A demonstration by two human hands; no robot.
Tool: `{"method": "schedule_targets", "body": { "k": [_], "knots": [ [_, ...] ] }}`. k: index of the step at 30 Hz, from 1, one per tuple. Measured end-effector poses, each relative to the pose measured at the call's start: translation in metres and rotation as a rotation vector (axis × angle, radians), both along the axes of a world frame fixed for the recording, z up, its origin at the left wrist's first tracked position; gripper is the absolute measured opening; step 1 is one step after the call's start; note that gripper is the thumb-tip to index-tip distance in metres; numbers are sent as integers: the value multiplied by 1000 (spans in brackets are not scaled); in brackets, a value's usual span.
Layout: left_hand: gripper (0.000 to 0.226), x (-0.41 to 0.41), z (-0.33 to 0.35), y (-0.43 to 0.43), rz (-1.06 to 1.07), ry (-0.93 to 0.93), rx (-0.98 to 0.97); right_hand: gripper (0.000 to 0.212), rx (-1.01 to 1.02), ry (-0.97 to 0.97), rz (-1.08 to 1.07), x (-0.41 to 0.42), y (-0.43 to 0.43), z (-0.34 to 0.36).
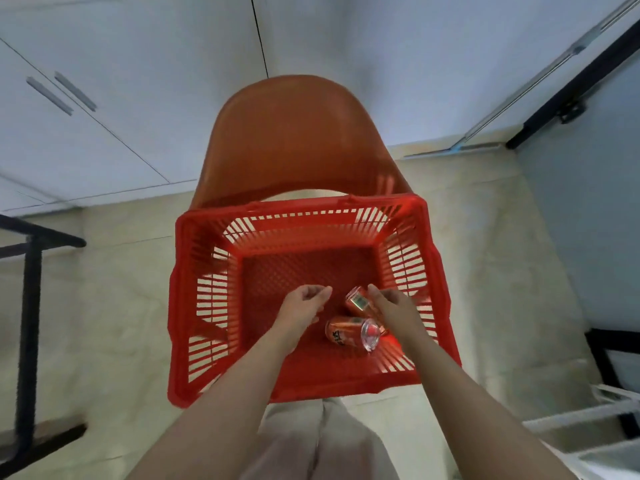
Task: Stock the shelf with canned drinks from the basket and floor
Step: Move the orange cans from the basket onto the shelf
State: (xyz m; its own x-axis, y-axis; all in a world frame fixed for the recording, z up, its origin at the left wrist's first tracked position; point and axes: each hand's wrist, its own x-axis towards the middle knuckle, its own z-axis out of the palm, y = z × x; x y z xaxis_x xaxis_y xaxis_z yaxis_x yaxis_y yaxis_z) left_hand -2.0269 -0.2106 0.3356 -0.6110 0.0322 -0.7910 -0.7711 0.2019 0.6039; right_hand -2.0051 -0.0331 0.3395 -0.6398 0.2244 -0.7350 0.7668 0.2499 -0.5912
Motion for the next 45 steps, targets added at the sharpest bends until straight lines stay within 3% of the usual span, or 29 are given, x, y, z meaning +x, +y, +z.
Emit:
{"method": "schedule_targets", "body": {
  "k": [4,7,9,14,22,25,28,33,37,42,45],
  "knots": [
    [42,3,-43,9,-104,-113,-10,54,67,-155,99,4,10,-47],
    [57,12,-72,14,-197,-200,-42,43,33,-173,192,8,12,-63],
    [55,17,-92,21,-243,-259,-40,38,-31,-181,237,12,12,-76],
    [27,25,-111,35,-179,-257,-50,63,7,-148,221,23,11,-99],
    [34,27,-98,21,-99,-200,-100,62,-101,-174,147,20,21,-89],
    [32,21,-73,13,-37,-126,-102,52,-158,-134,108,11,20,-61],
    [21,2,-33,4,2,3,-79,64,-190,-93,48,3,17,-30],
    [24,-34,53,-10,-40,121,118,65,-298,69,-116,-5,10,55],
    [39,-58,122,-14,-158,255,201,64,-419,187,-256,0,6,116],
    [57,-80,226,1,-412,496,257,43,-497,404,-325,14,10,205],
    [46,-85,285,18,-563,617,266,43,-506,514,-391,21,19,260]
  ]
}}
